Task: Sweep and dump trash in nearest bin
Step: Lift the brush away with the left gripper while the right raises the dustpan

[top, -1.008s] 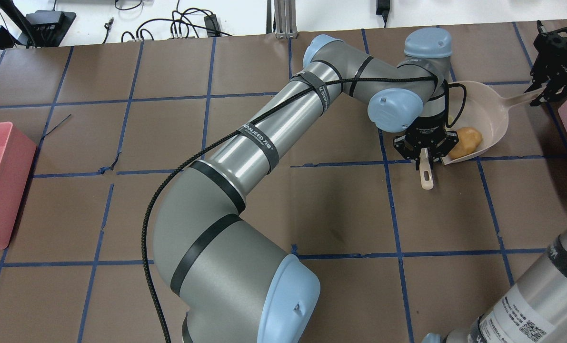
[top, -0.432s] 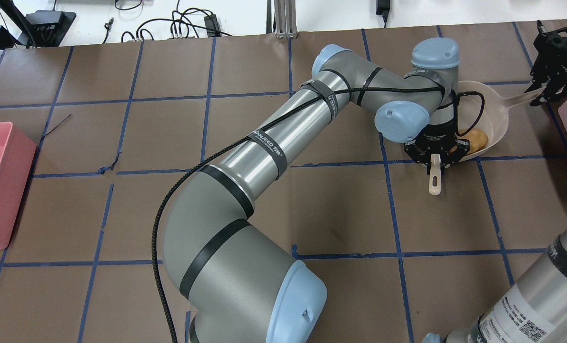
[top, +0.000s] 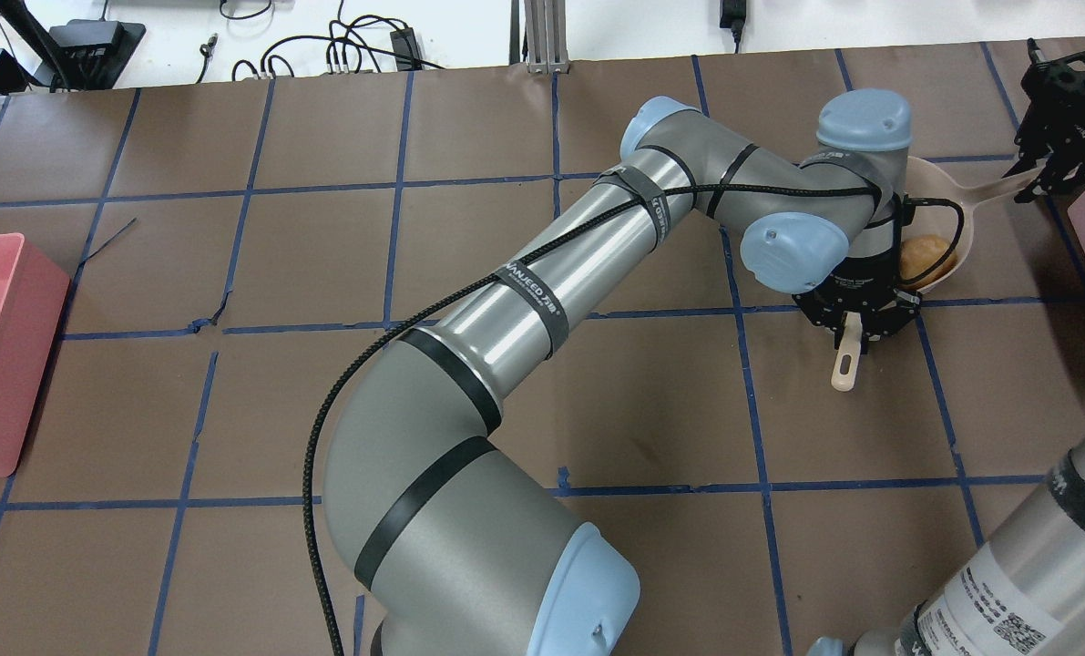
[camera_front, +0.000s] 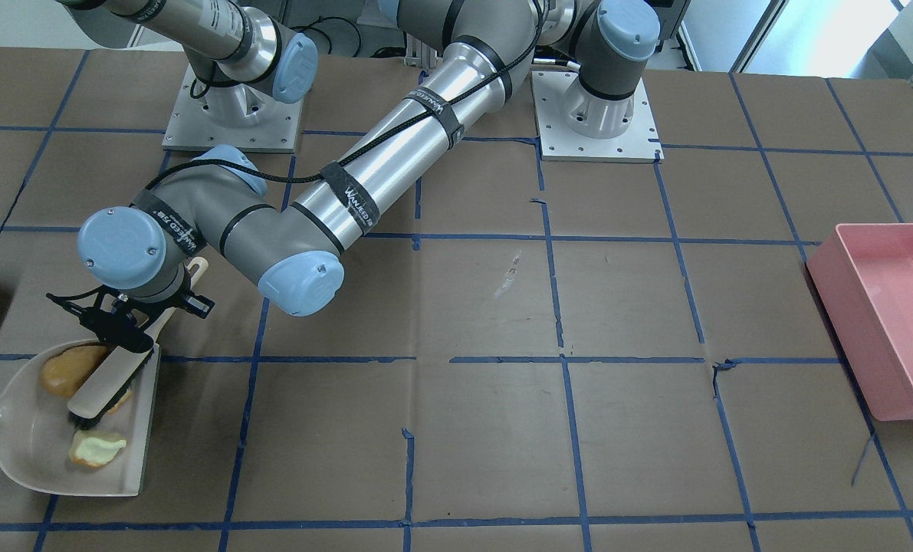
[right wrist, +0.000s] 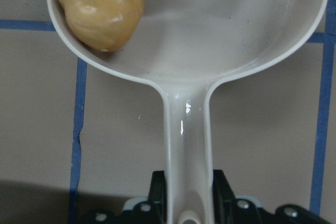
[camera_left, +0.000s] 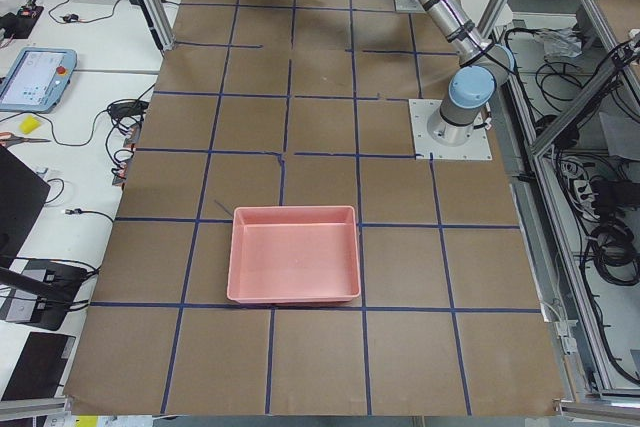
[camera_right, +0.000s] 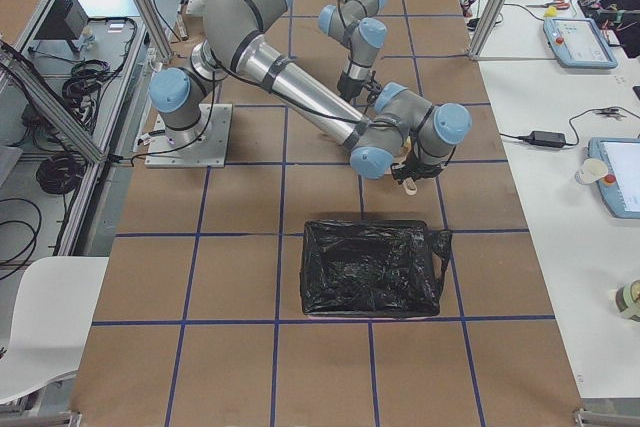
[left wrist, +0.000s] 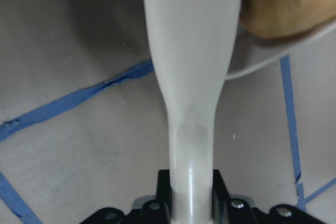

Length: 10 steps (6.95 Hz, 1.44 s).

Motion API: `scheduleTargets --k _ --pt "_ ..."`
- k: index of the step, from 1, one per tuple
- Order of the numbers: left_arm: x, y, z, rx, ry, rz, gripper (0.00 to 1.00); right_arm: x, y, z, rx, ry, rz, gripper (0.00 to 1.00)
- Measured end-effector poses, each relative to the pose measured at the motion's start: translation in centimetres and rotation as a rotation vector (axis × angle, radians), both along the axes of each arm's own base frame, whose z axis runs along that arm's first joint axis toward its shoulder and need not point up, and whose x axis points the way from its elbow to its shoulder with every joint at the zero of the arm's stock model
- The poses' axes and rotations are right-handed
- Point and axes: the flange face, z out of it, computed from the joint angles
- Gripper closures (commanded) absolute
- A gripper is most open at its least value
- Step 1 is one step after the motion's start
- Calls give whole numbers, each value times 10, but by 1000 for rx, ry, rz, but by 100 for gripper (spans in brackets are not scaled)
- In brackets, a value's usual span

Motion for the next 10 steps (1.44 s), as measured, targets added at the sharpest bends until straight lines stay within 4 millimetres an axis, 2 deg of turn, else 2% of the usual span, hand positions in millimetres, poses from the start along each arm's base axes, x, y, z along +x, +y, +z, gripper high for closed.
scheduleTargets --k 2,3,4,5,6,7,8,9,10 --pt "-7 11 9 -30 19 -79 80 0 0 0 0 -1 0 99" --pt "-7 13 25 -31 32 -59 80 0 0 1 -1 -1 0 99" --pt "-4 14 51 -29 53 -25 80 0 0 1 -1 -1 0 99" --pt "7 5 72 -23 67 20 81 0 -1 1 -2 -1 0 99" --pt "33 -21 83 -8 67 88 81 -1 0 1 -2 -2 -2 99" --pt "77 -60 97 4 52 172 81 -2 0 0 -5 -9 -5 99" --pt "125 -88 117 10 31 244 81 -4 0 0 -13 -25 -13 99" --pt "172 -102 143 14 11 309 81 -9 2 1 -25 -59 -32 99" --pt "224 -106 174 22 -1 391 81 -22 9 4 -38 -115 -71 99"
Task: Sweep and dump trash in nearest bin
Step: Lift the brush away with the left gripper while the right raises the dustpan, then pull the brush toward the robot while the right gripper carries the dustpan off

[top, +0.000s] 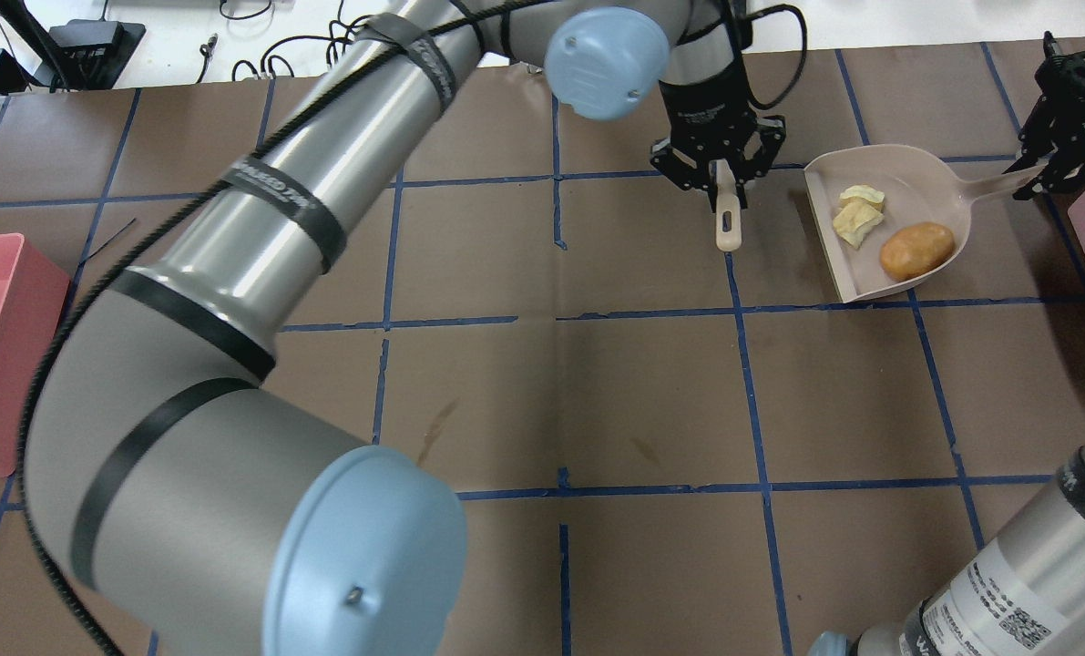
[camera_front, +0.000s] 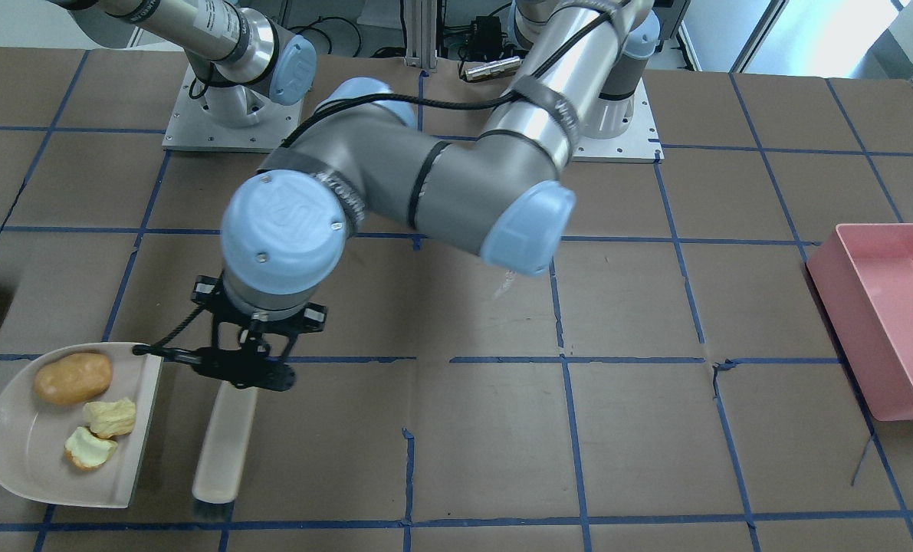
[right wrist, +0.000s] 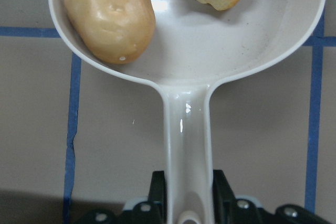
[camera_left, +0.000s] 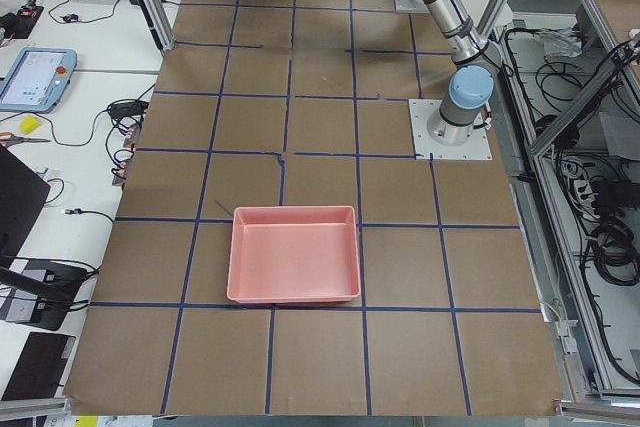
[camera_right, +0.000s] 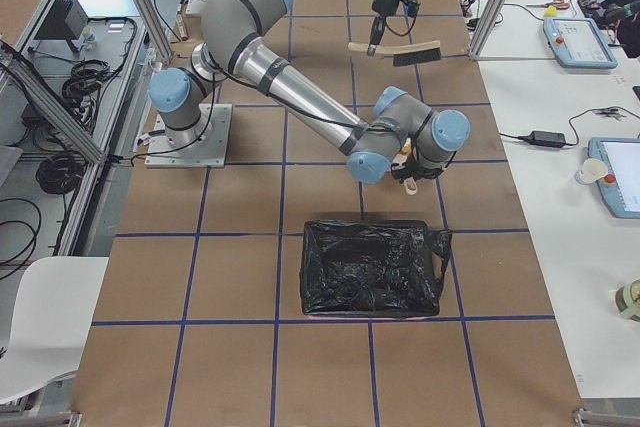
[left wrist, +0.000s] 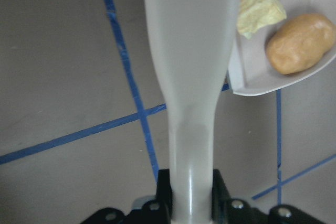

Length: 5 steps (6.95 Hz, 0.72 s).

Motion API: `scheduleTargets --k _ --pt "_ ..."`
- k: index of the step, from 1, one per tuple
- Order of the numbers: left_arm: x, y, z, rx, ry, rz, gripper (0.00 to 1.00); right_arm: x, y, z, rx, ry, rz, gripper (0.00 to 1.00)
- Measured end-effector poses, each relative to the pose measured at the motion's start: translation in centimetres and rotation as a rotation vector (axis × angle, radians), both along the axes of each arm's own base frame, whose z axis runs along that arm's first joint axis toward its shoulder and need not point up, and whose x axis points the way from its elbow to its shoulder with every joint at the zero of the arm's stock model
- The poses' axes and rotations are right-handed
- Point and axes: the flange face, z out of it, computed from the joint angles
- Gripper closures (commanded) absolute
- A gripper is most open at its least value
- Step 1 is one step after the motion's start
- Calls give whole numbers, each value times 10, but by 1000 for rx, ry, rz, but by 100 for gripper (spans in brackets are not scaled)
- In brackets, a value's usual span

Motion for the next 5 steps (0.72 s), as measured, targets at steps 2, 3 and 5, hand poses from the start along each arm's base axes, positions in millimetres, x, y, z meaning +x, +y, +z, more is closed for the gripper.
scheduleTargets --k 2,3,5 --pt "94 18 45 29 -18 153 82 -34 25 19 -37 -143 -109 99" --pt "127 42 50 55 -32 197 82 -48 43 44 -53 -210 -168 100" --pt "183 112 35 98 -91 263 82 -111 105 101 -68 -307 -342 100"
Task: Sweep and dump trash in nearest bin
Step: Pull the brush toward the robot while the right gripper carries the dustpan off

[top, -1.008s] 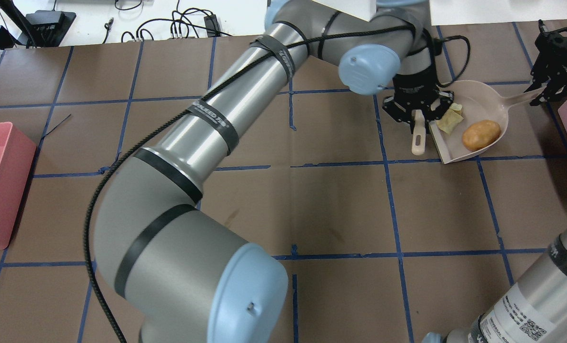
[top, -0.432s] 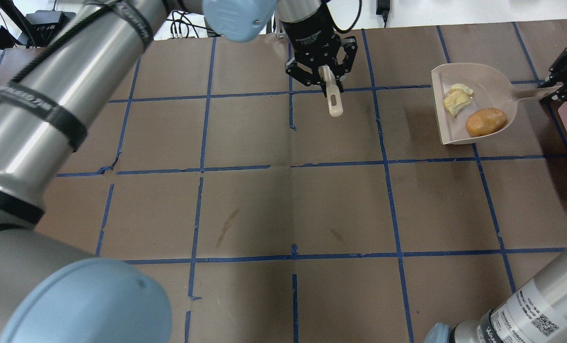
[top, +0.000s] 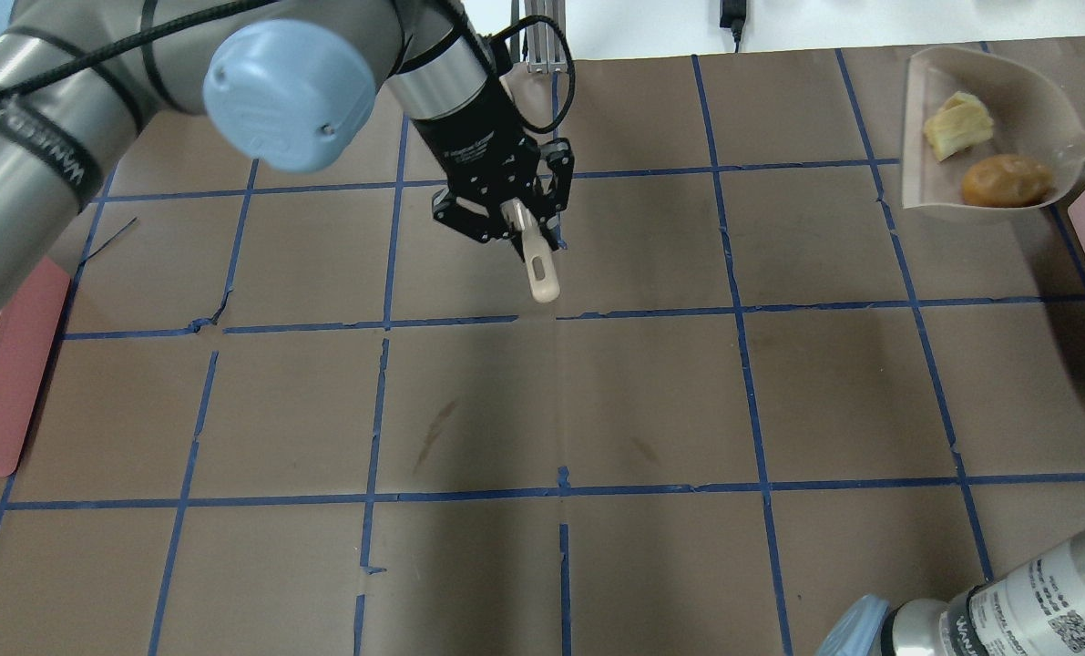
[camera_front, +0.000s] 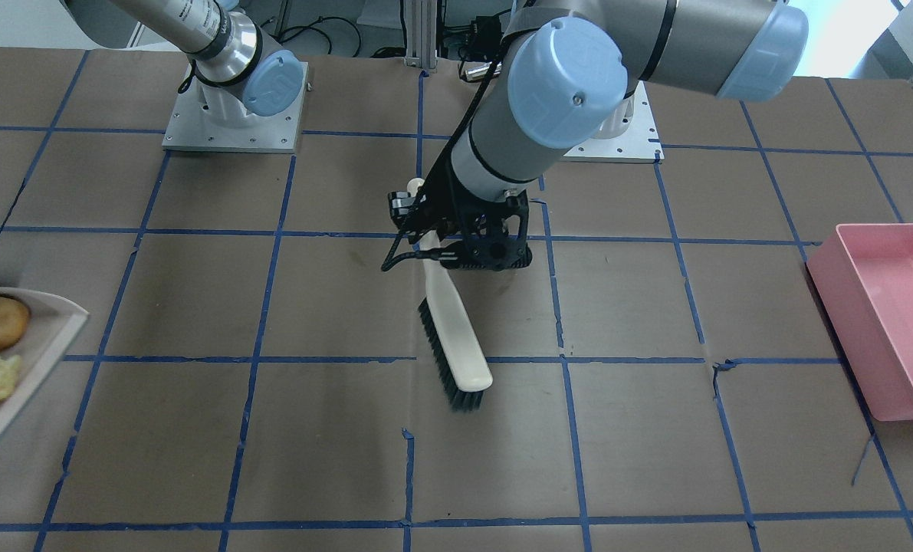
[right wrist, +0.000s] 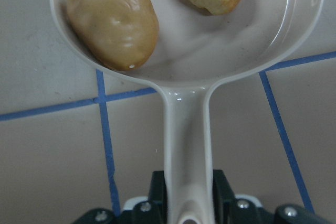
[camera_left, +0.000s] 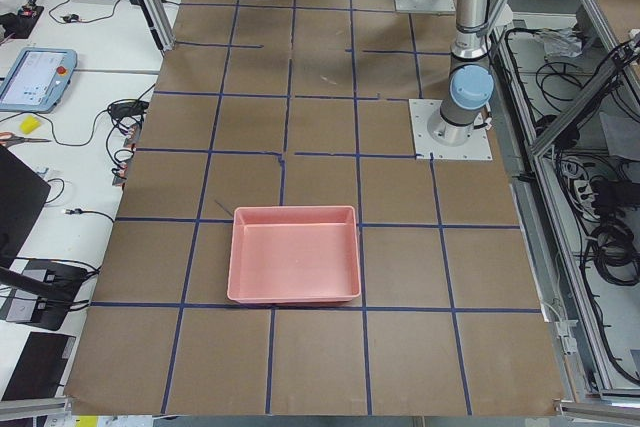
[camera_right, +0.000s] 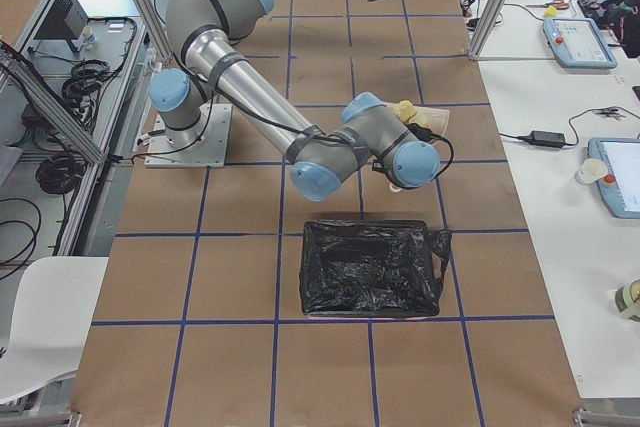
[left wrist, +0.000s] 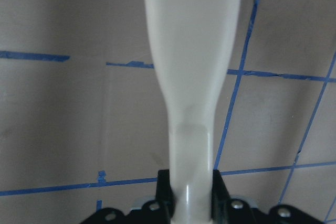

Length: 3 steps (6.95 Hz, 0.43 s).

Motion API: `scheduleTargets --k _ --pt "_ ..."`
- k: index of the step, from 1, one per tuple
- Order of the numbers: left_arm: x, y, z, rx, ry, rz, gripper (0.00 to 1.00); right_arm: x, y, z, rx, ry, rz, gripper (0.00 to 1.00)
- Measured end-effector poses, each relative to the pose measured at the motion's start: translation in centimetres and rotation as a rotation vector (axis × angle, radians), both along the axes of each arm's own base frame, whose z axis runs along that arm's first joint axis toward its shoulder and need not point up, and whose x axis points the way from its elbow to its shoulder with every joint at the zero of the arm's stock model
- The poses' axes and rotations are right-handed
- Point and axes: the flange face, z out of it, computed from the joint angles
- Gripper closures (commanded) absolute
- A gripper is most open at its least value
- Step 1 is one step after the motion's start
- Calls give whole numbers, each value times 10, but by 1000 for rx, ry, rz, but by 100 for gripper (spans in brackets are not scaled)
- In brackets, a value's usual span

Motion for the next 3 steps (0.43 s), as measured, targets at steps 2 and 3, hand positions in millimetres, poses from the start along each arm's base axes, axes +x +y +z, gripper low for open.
scheduleTargets --k 2,3 --pt "38 72 -38 13 -98 10 82 -103 85 36 16 7 -187 100" --pt "45 104 -62 35 -135 -7 82 -149 127 45 21 47 -269 100"
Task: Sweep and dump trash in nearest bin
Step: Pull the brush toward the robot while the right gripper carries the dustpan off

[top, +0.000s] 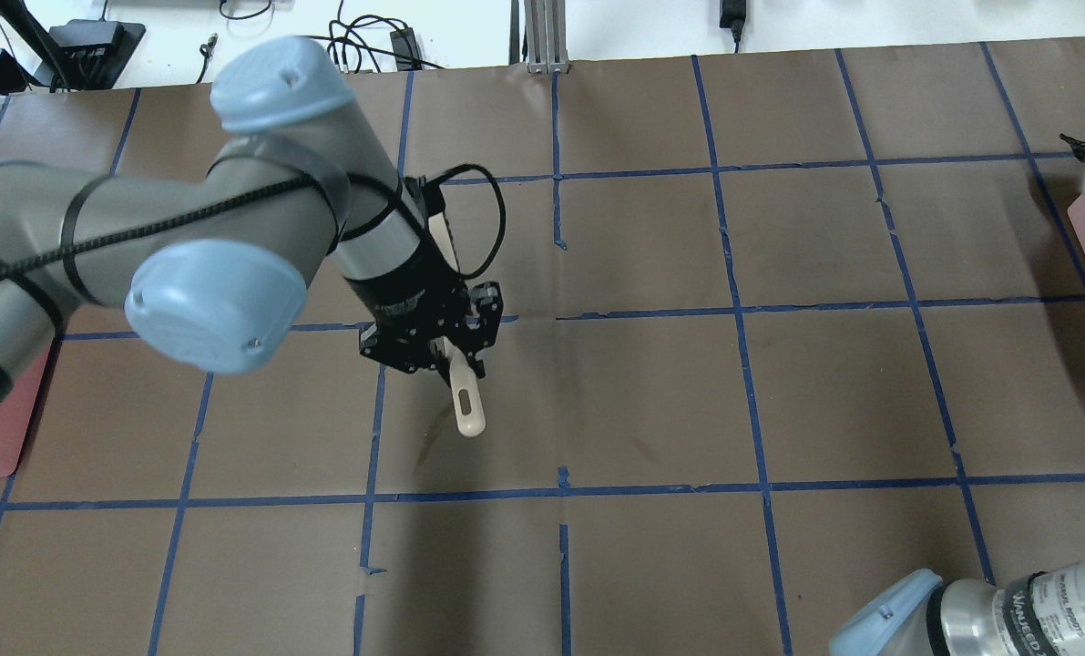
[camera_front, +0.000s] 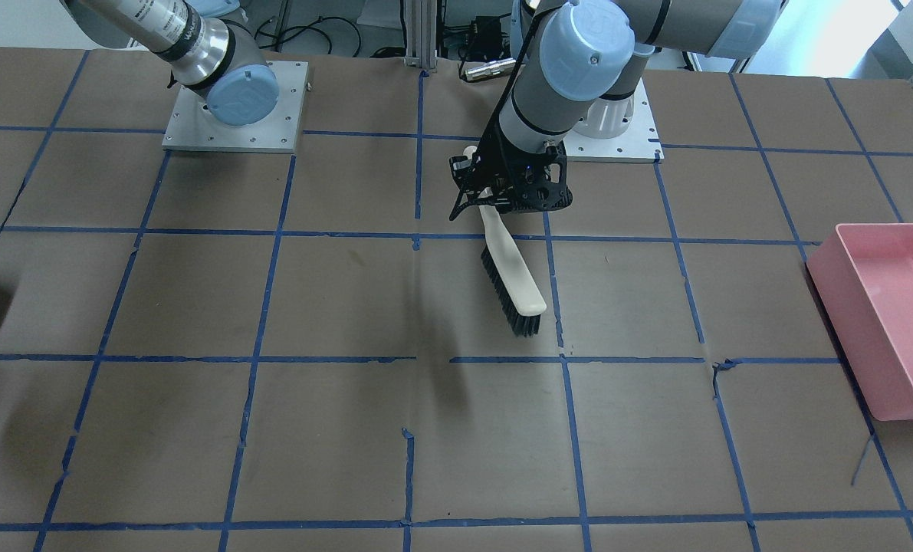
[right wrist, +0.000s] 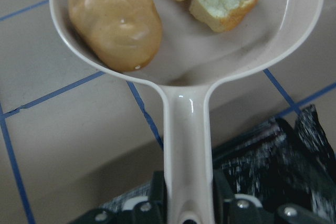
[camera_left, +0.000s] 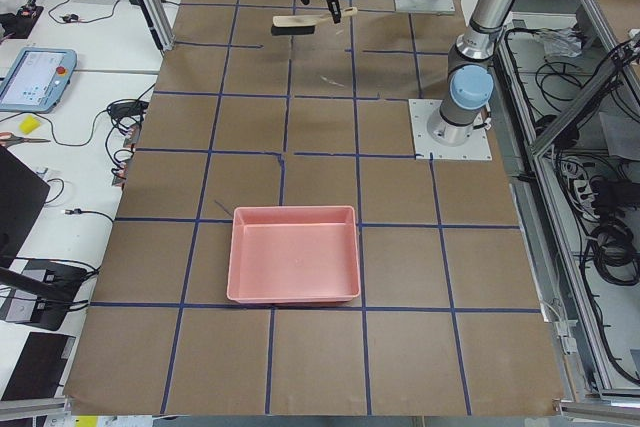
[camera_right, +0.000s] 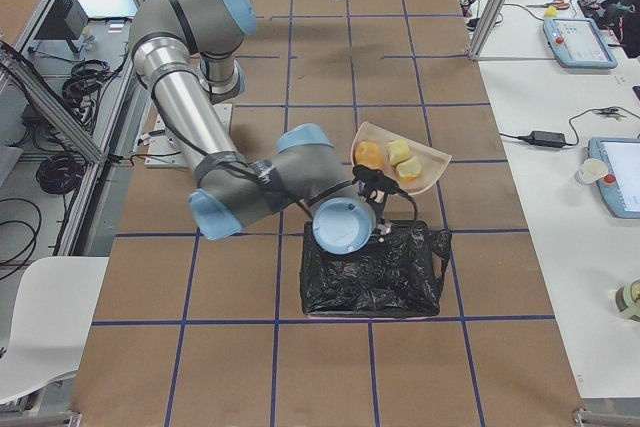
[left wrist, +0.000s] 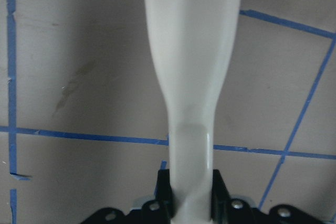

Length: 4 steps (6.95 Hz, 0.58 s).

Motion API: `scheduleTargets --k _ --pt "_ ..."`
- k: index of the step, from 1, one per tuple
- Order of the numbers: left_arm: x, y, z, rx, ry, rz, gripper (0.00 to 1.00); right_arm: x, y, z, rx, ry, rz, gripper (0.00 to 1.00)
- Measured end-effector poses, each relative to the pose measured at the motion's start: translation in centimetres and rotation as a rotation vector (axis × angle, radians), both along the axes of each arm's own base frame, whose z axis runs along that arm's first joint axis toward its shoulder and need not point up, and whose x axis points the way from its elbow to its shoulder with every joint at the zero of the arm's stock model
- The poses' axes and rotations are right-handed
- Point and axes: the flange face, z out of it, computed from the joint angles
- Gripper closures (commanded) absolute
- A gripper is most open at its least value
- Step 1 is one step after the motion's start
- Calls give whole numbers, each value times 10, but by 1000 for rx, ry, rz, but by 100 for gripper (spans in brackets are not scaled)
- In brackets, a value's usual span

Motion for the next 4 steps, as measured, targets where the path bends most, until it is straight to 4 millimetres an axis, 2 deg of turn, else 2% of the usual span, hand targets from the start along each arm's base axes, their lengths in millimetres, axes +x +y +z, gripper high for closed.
scheduleTargets --k 1,2,3,4 --pt "-8 24 -18 19 -16 -31 82 -41 33 3 19 90 -58 100" --pt "-26 44 -27 31 -29 -57 82 -69 51 4 57 199 -98 100" --pt "-46 56 -33 27 -32 -58 82 -87 58 3 99 292 -131 100" --pt "-62 60 -41 26 -24 -56 82 -97 56 1 133 385 -138 100"
